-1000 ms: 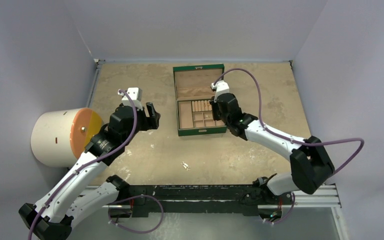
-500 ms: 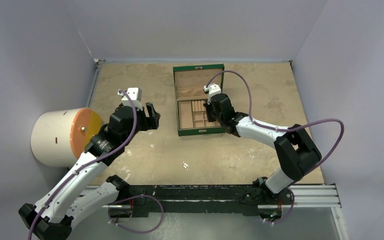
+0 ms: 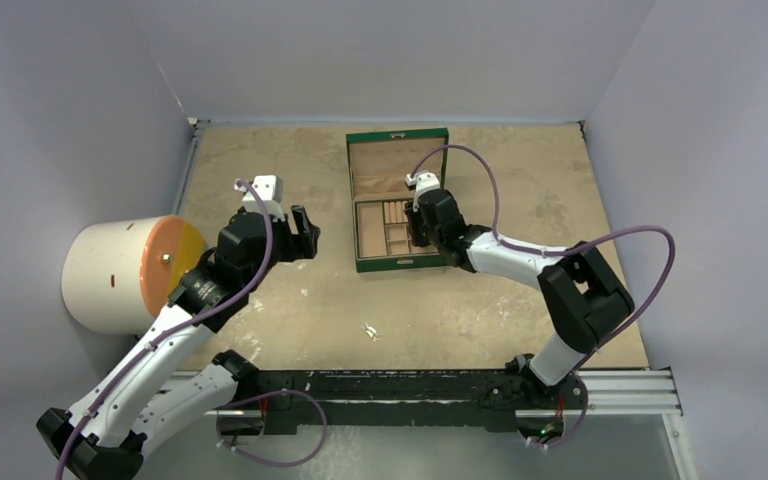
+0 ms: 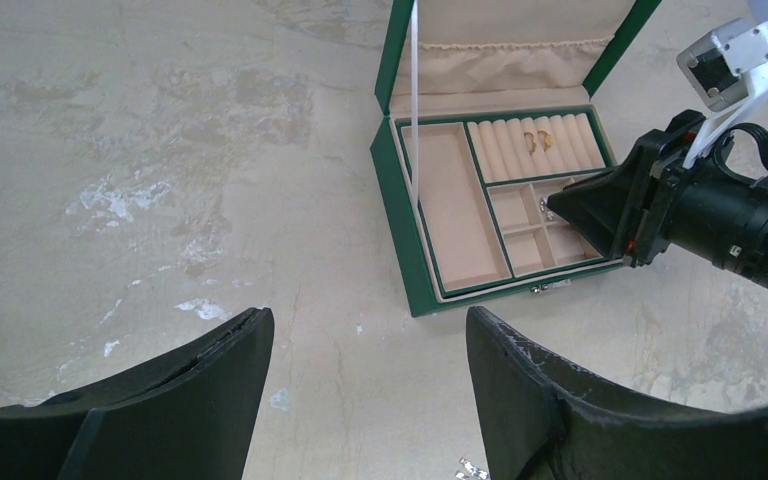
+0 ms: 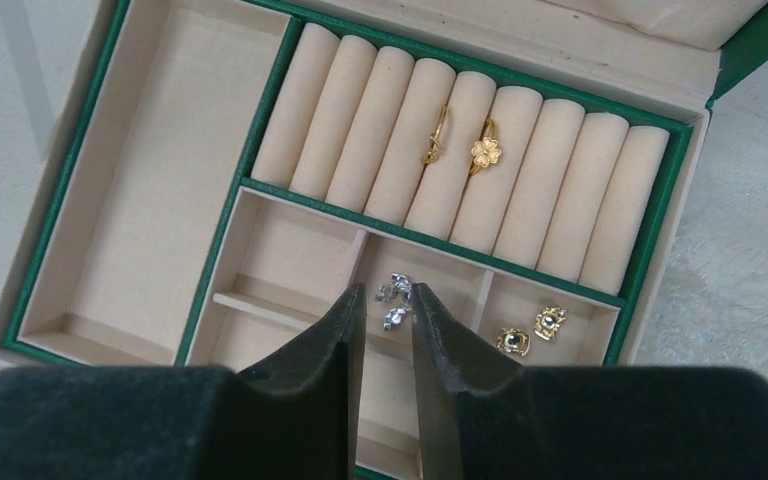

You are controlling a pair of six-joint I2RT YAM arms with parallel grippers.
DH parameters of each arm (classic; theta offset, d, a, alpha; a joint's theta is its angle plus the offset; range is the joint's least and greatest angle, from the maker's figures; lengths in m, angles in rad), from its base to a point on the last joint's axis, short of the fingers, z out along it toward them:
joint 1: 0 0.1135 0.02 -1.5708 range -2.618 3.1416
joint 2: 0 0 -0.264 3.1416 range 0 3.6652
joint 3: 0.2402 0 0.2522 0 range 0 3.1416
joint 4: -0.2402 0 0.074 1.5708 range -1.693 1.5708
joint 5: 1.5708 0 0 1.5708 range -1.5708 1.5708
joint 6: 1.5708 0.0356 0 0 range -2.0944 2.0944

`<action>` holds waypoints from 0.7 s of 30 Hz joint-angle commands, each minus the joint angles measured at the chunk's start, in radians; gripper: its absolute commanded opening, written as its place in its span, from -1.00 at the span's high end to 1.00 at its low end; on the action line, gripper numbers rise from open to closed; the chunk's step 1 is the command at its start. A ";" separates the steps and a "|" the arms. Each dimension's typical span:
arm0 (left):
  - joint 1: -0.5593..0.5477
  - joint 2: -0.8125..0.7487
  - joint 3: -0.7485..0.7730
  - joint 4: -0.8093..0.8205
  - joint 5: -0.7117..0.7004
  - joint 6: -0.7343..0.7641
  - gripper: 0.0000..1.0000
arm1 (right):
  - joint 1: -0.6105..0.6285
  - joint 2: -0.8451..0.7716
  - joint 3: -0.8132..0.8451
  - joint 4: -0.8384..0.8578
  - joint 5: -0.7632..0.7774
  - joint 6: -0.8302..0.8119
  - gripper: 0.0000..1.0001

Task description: Organize the mixed jewelry

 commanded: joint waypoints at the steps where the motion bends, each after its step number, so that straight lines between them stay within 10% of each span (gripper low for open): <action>1: 0.006 -0.016 0.007 0.025 -0.002 0.014 -0.39 | -0.003 -0.075 0.036 -0.011 -0.029 0.030 0.46; 21: 0.006 -0.007 0.008 0.029 0.004 0.014 -0.40 | 0.143 -0.358 -0.200 0.003 -0.280 0.193 0.37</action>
